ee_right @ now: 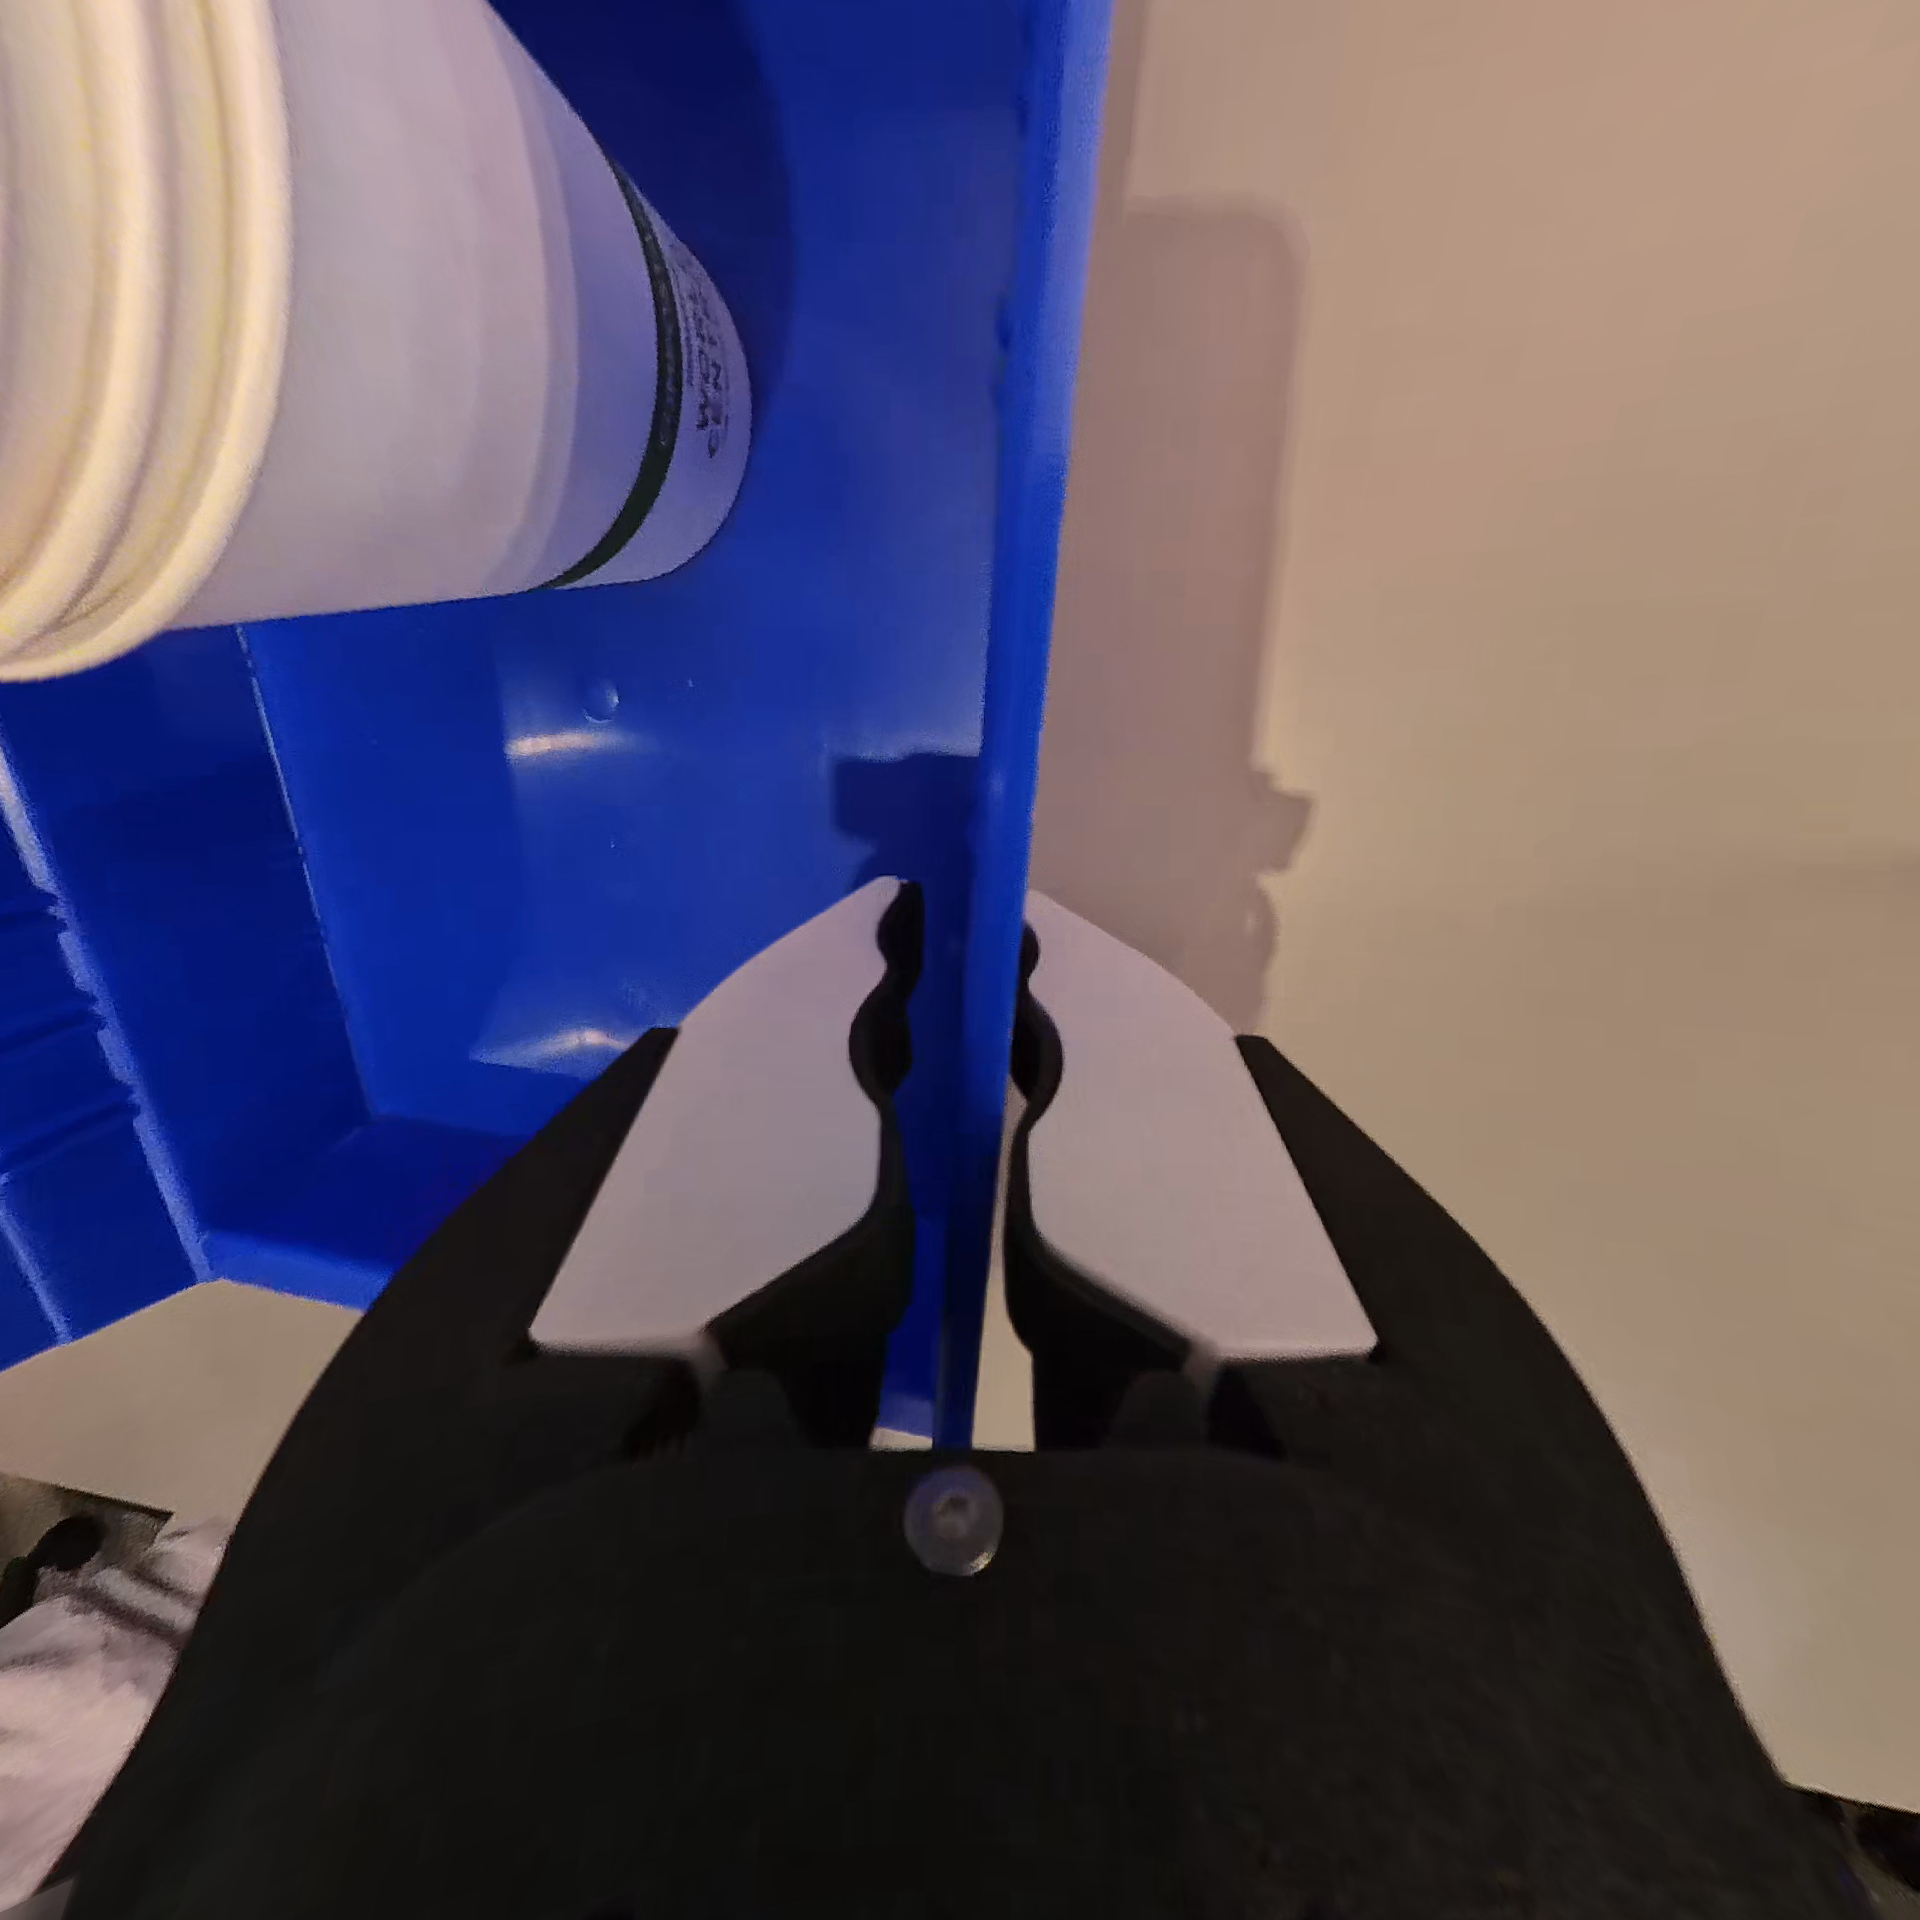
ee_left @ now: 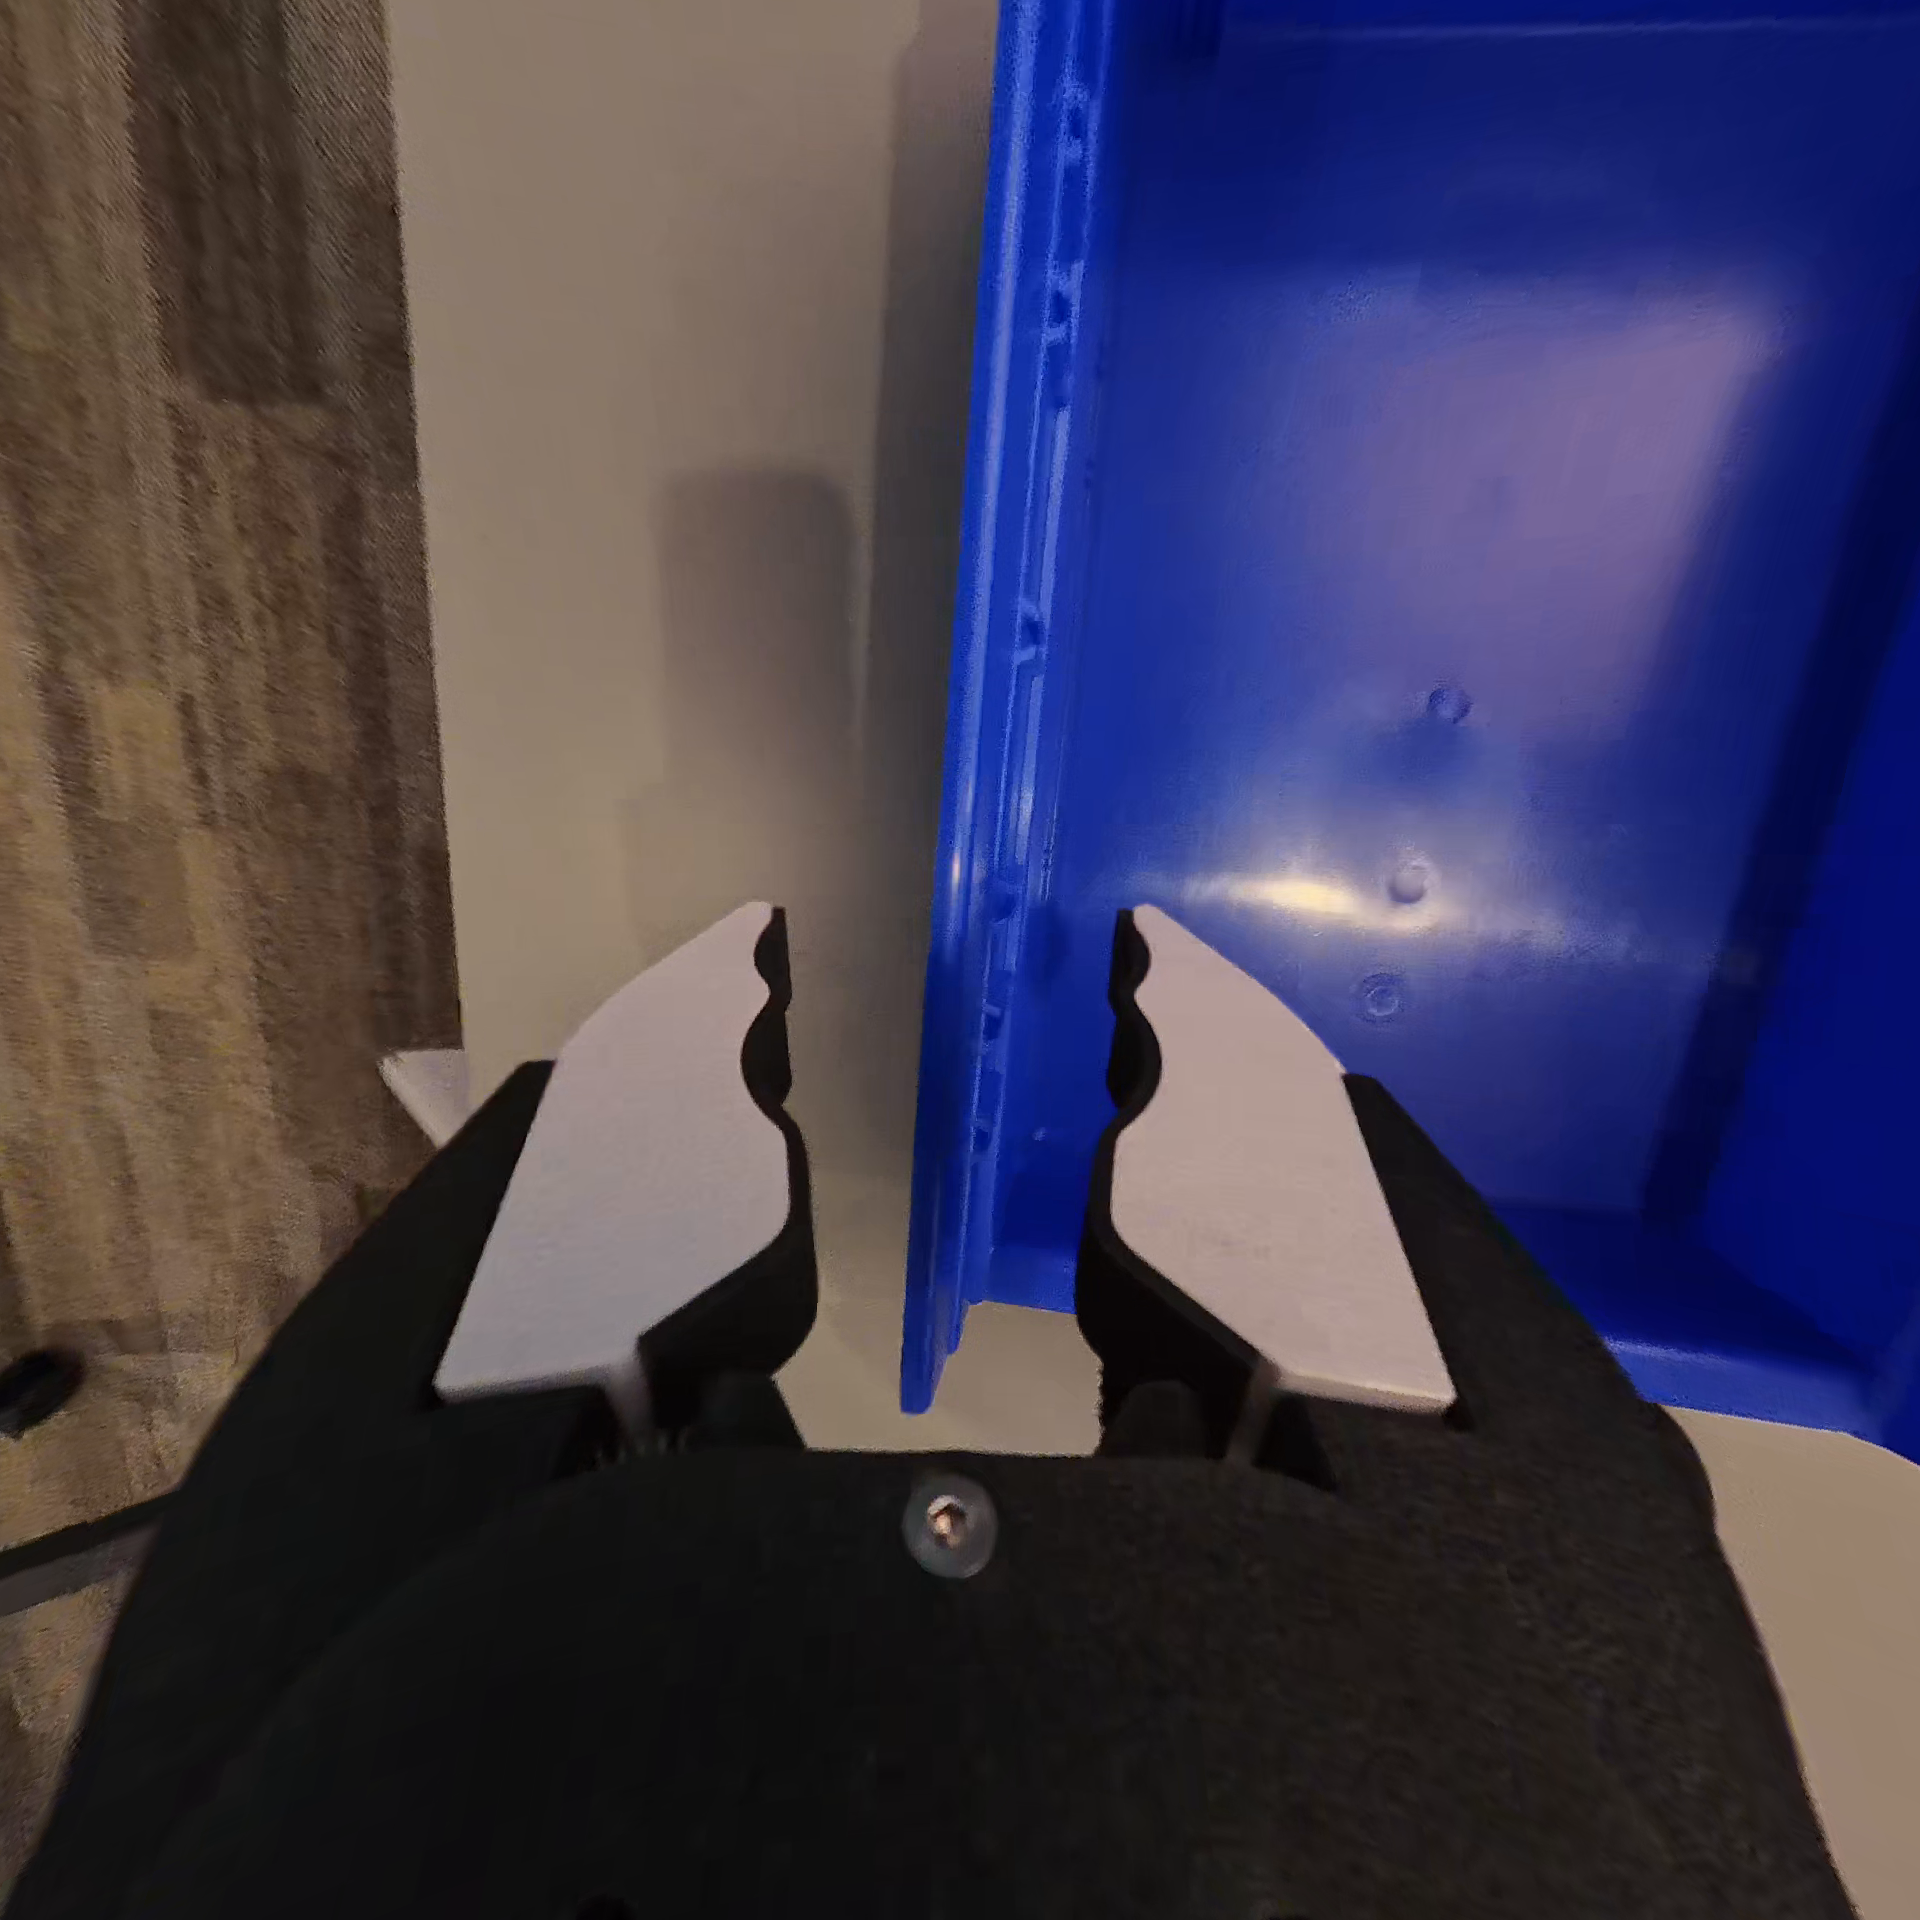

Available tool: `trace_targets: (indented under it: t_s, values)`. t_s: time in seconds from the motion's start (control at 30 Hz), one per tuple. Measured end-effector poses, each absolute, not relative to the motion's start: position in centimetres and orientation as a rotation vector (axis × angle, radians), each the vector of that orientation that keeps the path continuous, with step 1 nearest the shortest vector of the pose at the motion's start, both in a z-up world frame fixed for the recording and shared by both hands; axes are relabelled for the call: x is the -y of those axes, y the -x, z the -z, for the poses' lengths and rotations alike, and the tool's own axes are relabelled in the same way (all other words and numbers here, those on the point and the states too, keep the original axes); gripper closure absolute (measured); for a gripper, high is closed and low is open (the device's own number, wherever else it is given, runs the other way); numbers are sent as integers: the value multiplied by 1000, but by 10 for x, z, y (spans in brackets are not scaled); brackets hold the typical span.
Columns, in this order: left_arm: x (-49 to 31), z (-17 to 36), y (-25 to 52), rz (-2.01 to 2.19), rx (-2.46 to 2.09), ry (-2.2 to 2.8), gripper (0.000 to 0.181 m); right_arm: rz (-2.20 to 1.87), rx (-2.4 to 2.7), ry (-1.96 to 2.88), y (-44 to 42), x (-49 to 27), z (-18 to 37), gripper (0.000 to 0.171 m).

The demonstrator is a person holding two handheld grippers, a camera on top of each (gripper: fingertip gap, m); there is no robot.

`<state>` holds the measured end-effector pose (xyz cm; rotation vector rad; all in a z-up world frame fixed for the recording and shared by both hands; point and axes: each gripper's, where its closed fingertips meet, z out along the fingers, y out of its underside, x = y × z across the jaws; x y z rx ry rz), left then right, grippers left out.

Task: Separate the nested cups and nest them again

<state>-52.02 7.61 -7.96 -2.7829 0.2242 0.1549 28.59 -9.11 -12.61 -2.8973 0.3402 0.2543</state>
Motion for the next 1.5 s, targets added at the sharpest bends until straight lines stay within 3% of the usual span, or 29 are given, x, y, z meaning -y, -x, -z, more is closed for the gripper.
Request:
trace_targets:
  t_s: [0.17,0.27,0.37,0.63,1.5]
  values:
    - [-71,101,524,-154,-219,2886,125,-198,-344,2920,-289,92,128,163]
    - [-70,109,522,-117,-224,2919,139,-202,-353,2919,-290,92,129,165]
    - [-68,114,516,-64,-237,2947,163,-219,-361,2915,-290,92,129,165]
    - [-64,113,498,130,-215,2974,176,-227,-339,2937,-283,91,129,165]
    - [-40,115,396,-27,-778,3007,163,-168,-10,2980,-198,47,128,163]
